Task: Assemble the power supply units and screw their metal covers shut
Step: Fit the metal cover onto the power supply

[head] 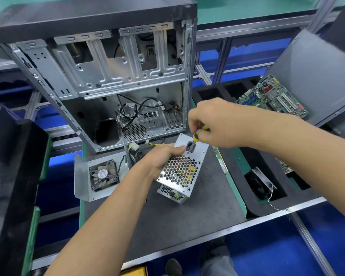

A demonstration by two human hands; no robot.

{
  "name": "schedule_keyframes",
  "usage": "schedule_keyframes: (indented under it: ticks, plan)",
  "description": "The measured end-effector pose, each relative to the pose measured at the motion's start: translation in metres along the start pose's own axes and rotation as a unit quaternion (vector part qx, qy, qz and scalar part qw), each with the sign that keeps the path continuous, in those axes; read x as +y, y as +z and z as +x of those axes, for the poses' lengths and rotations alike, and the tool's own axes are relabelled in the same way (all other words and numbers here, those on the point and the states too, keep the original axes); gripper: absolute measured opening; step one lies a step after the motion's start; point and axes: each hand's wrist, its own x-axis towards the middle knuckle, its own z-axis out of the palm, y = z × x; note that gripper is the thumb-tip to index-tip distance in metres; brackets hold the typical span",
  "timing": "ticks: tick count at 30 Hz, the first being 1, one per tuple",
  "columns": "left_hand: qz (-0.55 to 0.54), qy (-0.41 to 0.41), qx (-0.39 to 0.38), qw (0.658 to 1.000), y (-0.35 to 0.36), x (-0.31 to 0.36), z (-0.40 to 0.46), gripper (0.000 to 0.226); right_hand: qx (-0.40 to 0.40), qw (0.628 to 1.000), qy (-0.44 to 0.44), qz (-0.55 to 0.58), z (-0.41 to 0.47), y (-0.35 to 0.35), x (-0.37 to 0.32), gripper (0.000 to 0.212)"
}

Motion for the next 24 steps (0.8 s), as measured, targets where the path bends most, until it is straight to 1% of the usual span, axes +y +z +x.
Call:
schedule_keyframes:
  ticks: [1,2,3,5,7,8,10,12,15,16,17,19,20,21,22,24]
  plan:
    - [-0.001,-0.001,-0.001,1.0,0.0,0.0,0.0,0.013,0.019,0.999,0.024,-0.017,0.002,0.001,0.0,0.01]
    - [-0.002,-0.001,-0.003,1.0,0.0,0.0,0.0,0.013,0.033,0.998,0.05,-0.035,0.004,0.003,0.002,0.02]
    - [-0.001,-0.001,-0.005,1.0,0.0,0.0,0.0,0.014,0.034,0.996,0.072,-0.04,0.005,0.004,0.004,0.028]
    - [0.002,0.0,-0.007,1.0,0.0,0.0,-0.001,0.015,0.015,0.998,0.066,-0.012,0.004,0.005,0.008,0.034]
    - [0.0,-0.001,-0.007,1.0,0.0,0.001,-0.001,0.013,-0.003,0.999,0.026,0.042,0.004,0.005,0.013,0.027]
    - [-0.001,-0.004,-0.006,1.0,0.0,0.001,-0.001,0.013,0.006,0.998,0.018,0.064,0.004,0.006,0.015,0.023]
    - [0.003,-0.005,-0.005,1.0,0.001,0.001,0.0,0.014,0.072,0.989,0.02,0.124,0.006,0.012,0.022,0.025]
    - [0.009,-0.001,-0.008,1.0,0.002,0.001,0.0,0.015,0.144,0.963,0.022,0.228,0.005,0.024,0.024,0.026]
    - [0.01,0.003,-0.008,1.0,0.002,0.003,-0.001,0.014,0.18,0.907,0.045,0.378,0.005,0.054,0.027,0.016]
    - [0.016,0.004,-0.005,1.0,0.003,0.003,-0.002,0.014,0.184,0.896,0.053,0.4,0.006,0.064,0.028,0.013]
    - [0.029,0.006,0.001,1.0,0.003,0.004,-0.001,0.015,0.185,0.896,0.055,0.401,0.007,0.074,0.029,0.011]
    - [0.06,0.013,0.018,0.998,0.003,0.006,0.001,0.013,0.186,0.906,0.053,0.375,0.008,0.087,0.033,0.009]
    - [0.078,0.018,0.027,0.996,0.004,0.007,0.002,0.012,0.201,0.9,0.051,0.383,0.008,0.092,0.035,0.008]
    - [0.097,0.027,0.039,0.994,0.005,0.009,0.004,0.013,0.229,0.876,0.053,0.422,0.008,0.094,0.038,0.007]
    - [0.114,0.036,0.054,0.991,0.007,0.012,0.005,0.015,0.263,0.832,0.06,0.485,0.008,0.096,0.042,0.009]
    - [0.13,0.047,0.081,0.987,0.011,0.016,0.009,0.016,0.313,0.727,0.087,0.605,0.008,0.101,0.052,0.006]
